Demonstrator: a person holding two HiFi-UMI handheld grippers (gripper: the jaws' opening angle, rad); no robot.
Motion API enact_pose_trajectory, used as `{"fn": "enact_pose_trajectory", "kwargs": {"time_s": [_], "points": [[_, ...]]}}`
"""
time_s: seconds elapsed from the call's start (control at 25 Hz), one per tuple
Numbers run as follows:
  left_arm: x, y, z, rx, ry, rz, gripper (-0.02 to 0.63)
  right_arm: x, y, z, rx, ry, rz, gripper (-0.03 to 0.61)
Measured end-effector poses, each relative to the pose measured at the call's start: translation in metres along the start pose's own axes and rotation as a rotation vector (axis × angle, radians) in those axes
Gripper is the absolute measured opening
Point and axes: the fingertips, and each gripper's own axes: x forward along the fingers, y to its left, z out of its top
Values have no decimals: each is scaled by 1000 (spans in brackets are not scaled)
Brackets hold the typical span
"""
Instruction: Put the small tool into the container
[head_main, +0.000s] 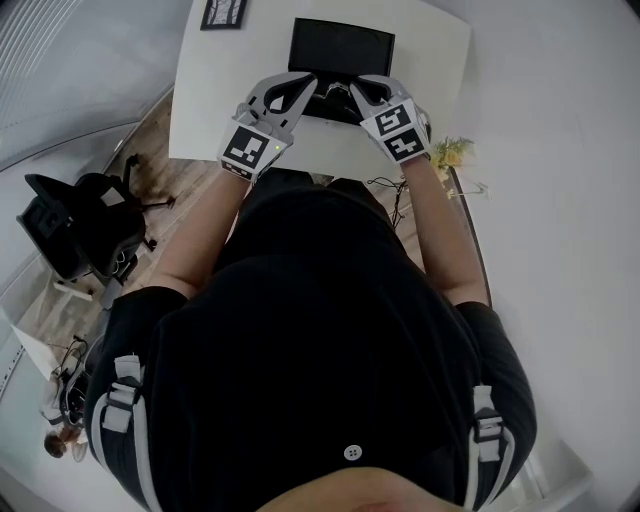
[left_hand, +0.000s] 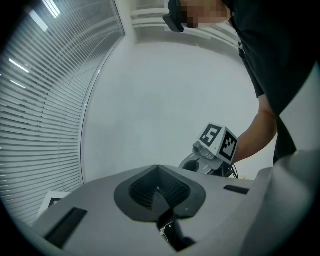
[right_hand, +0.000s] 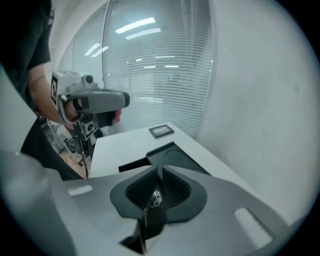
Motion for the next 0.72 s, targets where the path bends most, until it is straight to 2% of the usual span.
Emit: {"fn": "enact_pose_trajectory", "kwargs": {"time_s": [0.24, 0.48, 0.72], "points": [[8, -17, 26, 12, -21, -11, 8, -60, 3, 51, 75, -267, 25, 41], [10, -38, 56, 36, -53, -19, 8, -126, 10, 93, 83, -523, 32, 19], [9, -61, 88, 34, -97, -27, 8, -166, 14, 103, 79, -641, 26, 12]]}}
